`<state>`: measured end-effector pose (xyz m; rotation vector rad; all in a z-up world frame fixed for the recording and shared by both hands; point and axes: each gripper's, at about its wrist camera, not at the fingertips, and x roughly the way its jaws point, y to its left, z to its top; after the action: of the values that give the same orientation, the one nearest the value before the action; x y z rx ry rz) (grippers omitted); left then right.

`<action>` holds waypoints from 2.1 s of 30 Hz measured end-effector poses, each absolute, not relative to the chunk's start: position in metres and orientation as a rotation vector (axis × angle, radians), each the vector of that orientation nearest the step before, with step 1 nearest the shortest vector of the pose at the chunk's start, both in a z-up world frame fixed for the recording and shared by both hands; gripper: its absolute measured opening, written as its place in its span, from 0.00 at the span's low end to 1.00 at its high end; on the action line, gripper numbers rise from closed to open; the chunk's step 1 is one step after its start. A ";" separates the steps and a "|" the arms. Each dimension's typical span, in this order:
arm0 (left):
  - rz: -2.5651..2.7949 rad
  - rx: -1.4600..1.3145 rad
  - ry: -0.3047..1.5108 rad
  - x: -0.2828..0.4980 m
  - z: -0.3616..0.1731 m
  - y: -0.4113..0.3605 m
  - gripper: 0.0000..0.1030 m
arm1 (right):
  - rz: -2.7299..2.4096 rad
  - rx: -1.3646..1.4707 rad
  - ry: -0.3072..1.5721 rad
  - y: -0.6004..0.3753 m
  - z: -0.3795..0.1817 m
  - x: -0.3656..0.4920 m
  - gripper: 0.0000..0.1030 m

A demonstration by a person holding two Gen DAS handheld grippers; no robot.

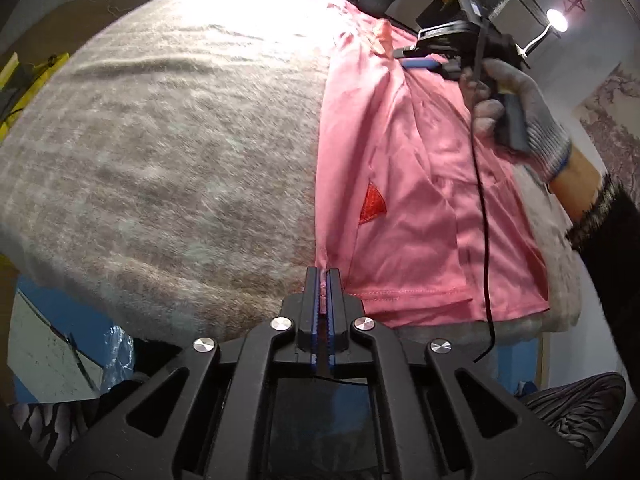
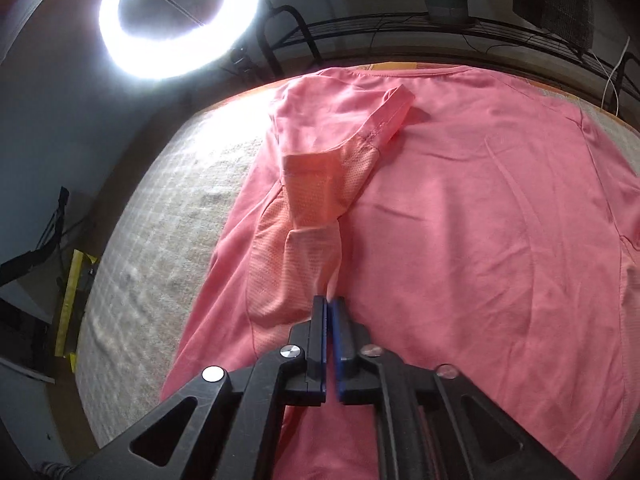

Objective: Fold small clothes

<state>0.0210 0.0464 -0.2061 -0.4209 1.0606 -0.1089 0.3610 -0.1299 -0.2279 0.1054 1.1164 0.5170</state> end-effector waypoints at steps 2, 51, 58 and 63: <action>-0.119 -0.431 1.043 0.019 -0.202 0.048 0.00 | 0.545 0.184 1.114 -0.140 -0.220 0.355 0.43; -0.440 -0.098 0.837 0.006 -0.159 -0.145 0.01 | 0.504 0.247 0.853 -0.386 -0.120 0.083 0.39; -0.617 0.028 0.866 0.008 -0.176 -0.238 0.02 | 0.441 0.343 0.845 -0.466 -0.130 0.100 0.40; -0.679 0.064 0.900 0.007 -0.188 -0.269 0.47 | 0.398 0.481 0.802 -0.520 -0.130 0.107 0.47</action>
<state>0.0074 -0.2686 -0.1878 0.0641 0.9004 -0.6788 0.1071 -0.5204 -0.1297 0.4811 0.8020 0.3980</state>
